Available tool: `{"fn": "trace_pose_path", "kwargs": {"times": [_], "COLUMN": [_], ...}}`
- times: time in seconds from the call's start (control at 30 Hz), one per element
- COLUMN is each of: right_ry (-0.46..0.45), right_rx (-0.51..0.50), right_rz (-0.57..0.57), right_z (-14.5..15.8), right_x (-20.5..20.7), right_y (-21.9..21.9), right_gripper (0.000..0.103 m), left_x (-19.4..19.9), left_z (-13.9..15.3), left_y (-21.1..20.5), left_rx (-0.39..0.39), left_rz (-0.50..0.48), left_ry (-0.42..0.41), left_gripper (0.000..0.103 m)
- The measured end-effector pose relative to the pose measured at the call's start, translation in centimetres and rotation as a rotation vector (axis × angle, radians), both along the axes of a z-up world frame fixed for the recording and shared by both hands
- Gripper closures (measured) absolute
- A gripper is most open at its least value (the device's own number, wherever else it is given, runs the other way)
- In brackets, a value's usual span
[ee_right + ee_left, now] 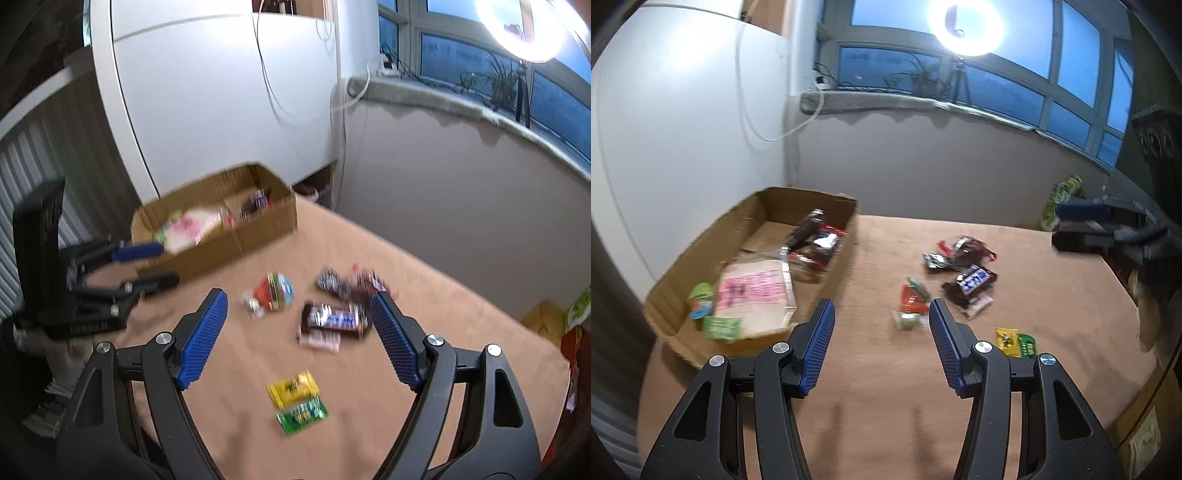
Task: Organize snacks
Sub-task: 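Withdraw both grippers from the box back to the snack pile, then grasp the jelly cup with the left gripper while the right grasps the yellow candy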
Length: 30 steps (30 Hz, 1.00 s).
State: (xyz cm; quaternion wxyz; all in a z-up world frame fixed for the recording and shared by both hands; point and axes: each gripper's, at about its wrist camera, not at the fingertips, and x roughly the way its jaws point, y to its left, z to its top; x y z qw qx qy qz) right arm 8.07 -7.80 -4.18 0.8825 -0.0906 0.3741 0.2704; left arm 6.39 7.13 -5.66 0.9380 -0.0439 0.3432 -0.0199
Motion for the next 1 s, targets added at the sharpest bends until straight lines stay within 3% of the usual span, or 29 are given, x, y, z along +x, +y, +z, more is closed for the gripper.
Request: {"fn": "trace_pose_path", "kwargs": {"times": [0.47, 0.7, 0.8, 1.0], "right_ry": [0.119, 0.138, 0.155, 0.183], "right_rx": [-0.101, -0.140, -0.145, -0.153], "right_rz": [0.066, 0.112, 0.117, 0.129], "right_z": [-7.6, -9.6, -10.2, -11.1], "right_x": [-2.3, -2.0, -1.5, -0.7], "right_y": [-0.5, 0.9, 1.3, 1.4], "right_gripper": [0.021, 0.027, 0.039, 0.039], "left_x": [3.6, 6.3, 7.2, 8.1], "left_z": [-2.6, -4.4, -5.1, -5.9], "left_y": [-3.7, -4.8, -5.2, -4.9], "left_rx": [0.003, 0.032, 0.063, 0.074], "left_rz": [-0.116, -0.146, -0.161, -0.158], "left_ry": [0.072, 0.113, 0.127, 0.142], "left_gripper": [0.051, 0.051, 0.051, 0.051]}}
